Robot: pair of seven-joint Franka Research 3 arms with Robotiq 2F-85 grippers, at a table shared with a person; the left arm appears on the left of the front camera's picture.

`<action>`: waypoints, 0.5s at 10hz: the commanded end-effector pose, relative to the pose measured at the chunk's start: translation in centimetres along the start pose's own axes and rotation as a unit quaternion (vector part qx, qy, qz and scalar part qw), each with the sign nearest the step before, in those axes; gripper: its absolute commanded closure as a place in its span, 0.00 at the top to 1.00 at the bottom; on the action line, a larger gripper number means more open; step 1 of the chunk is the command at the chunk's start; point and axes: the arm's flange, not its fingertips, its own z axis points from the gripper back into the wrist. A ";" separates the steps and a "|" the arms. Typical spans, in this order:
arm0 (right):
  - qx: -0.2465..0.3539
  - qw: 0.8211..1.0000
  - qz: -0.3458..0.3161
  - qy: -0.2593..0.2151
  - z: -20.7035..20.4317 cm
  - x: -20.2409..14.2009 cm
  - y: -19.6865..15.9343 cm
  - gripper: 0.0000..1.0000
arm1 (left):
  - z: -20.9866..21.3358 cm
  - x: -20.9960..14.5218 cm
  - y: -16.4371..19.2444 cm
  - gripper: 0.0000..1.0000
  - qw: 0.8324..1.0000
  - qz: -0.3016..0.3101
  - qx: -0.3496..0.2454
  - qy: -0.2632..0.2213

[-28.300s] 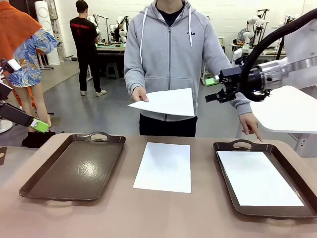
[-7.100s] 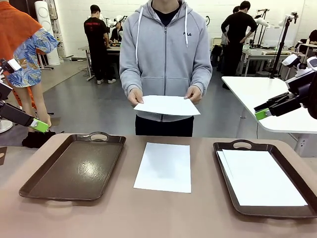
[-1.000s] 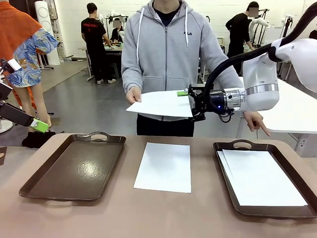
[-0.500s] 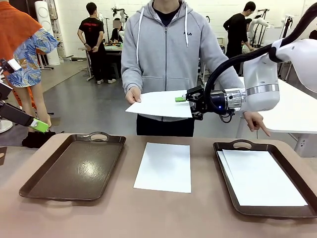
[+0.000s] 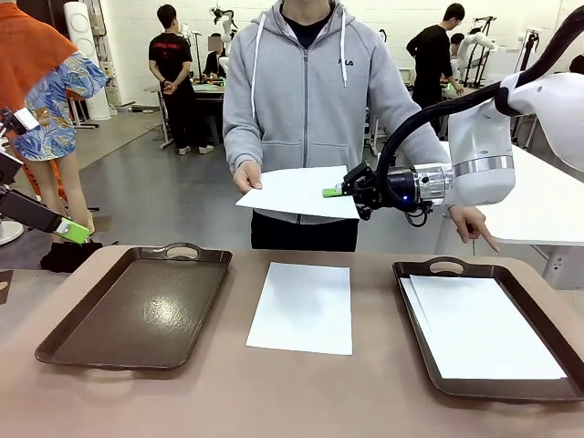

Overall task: Sort the A4 documents.
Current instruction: Receive the A4 Paper.

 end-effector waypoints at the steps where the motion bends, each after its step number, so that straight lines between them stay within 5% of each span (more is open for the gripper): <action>1: 0.007 1.000 -0.004 -0.006 0.0 0.3 -0.4 0.00 | 0.0 -0.1 0.2 1.00 1.000 -0.005 -0.008 -0.005; 4: 0.000 1.000 0.002 -0.004 0.2 0.2 -0.5 0.00 | 0.0 -0.1 0.2 1.00 1.000 -0.005 -0.008 -0.005; 5: 0.006 0.997 0.049 0.061 0.3 0.3 -0.3 0.00 | 0.0 -0.1 0.2 1.00 1.000 -0.005 -0.008 -0.005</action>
